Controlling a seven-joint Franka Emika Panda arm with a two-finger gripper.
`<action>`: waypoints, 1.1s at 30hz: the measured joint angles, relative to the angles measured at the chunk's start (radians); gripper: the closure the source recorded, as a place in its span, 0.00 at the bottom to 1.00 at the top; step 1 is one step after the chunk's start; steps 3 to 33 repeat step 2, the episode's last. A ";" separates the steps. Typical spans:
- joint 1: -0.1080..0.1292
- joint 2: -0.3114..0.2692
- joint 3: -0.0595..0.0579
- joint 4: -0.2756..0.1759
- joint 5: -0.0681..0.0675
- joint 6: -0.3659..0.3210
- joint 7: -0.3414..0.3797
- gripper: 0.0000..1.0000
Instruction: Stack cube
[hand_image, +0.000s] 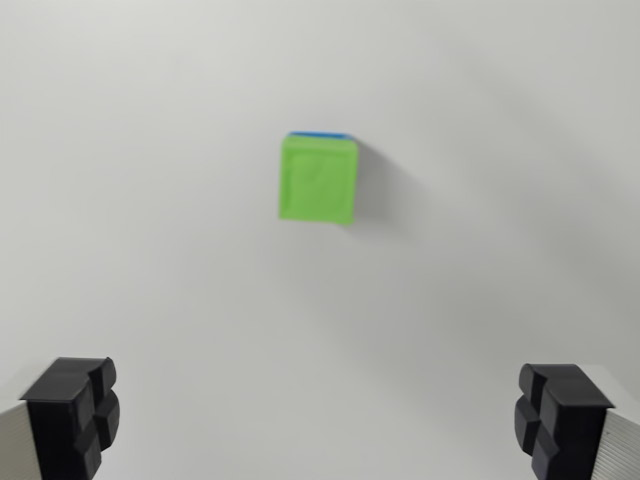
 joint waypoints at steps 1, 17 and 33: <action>0.000 0.000 0.000 0.000 0.000 0.000 0.000 0.00; 0.000 0.000 0.000 0.000 0.000 0.000 0.000 0.00; 0.000 0.000 0.000 0.000 0.000 0.000 0.000 0.00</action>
